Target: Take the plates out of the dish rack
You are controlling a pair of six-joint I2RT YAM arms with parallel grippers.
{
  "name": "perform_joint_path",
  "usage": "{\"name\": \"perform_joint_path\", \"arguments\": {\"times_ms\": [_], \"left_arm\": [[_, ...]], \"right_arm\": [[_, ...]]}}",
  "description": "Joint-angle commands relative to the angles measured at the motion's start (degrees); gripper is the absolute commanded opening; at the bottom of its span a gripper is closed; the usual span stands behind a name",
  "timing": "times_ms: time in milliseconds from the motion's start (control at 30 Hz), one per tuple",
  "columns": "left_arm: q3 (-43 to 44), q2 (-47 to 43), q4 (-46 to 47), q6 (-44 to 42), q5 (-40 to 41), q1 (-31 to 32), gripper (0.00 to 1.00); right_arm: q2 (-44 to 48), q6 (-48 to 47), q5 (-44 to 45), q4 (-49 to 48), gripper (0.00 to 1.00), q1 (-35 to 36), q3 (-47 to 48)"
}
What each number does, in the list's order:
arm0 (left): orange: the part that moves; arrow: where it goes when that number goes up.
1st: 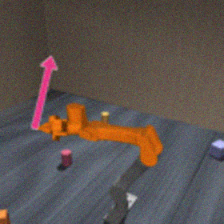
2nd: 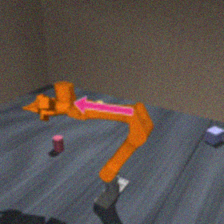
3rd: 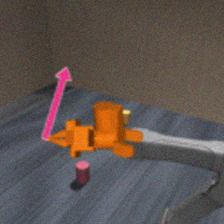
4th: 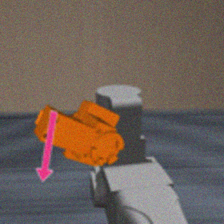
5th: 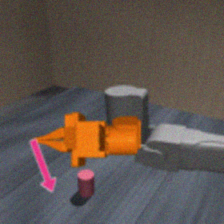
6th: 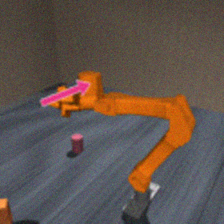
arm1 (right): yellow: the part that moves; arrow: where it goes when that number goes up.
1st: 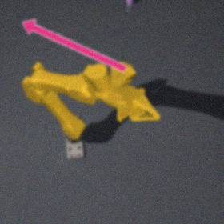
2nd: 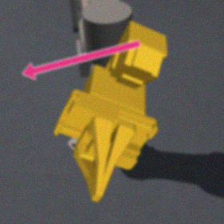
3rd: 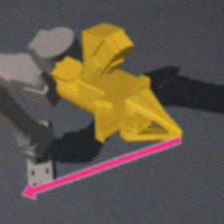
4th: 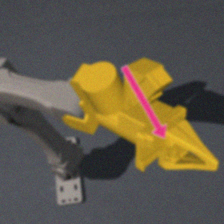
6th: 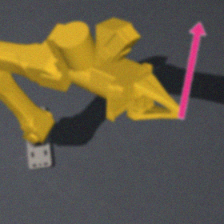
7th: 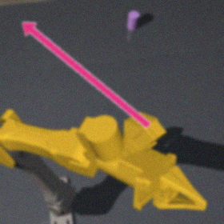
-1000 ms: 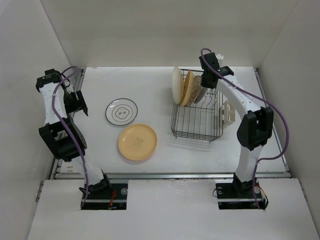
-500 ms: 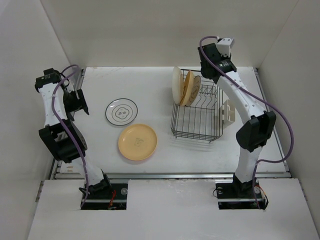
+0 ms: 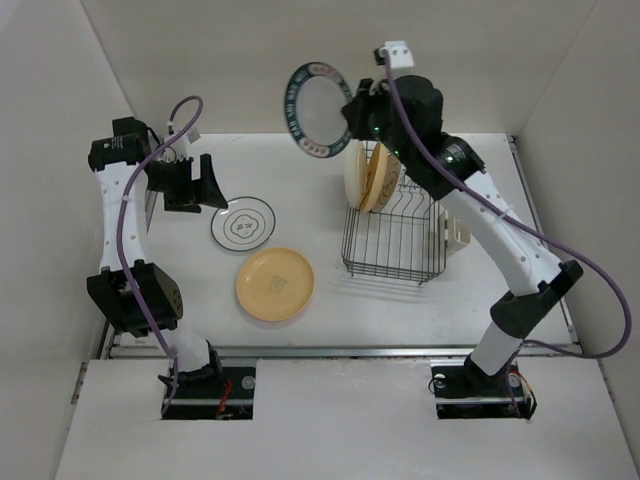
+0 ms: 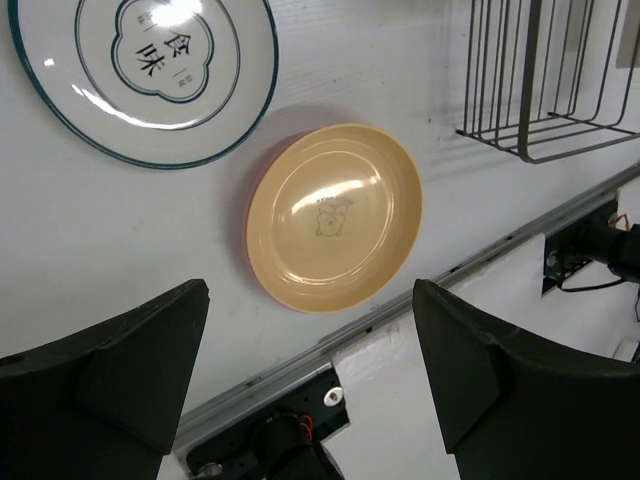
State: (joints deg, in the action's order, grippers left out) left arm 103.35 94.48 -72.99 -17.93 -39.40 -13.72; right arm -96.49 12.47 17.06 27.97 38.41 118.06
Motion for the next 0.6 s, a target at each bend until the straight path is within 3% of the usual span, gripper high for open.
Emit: {"name": "perform_joint_path", "arguments": {"times_ms": [0, 100, 300, 500, 567], "left_arm": [[3.0, -0.3, -0.7, -0.9, -3.8, -0.1, 0.81], [3.6, 0.4, -1.3, -0.9, -6.5, -0.1, 0.81], [0.9, -0.9, 1.3, -0.9, -7.7, -0.1, 0.81], [-3.1, -1.7, 4.3, -0.3, -1.8, 2.5, 0.81], [-4.6, -1.7, 6.7, 1.8, 2.0, 2.5, 0.75]], "right_arm": [[-7.3, 0.5, -26.4, -8.9, 0.0, 1.1, -0.6], [-10.7, 1.3, -38.2, -10.3, 0.0, 1.8, 1.5], [-15.0, 2.6, -46.0, -13.0, 0.0, 2.9, 1.5], [-19.6, 6.9, -58.3, -18.1, 0.0, 2.9, 0.2], [-20.9, 7.6, -60.1, -18.6, 0.0, 2.9, 0.9]]}}
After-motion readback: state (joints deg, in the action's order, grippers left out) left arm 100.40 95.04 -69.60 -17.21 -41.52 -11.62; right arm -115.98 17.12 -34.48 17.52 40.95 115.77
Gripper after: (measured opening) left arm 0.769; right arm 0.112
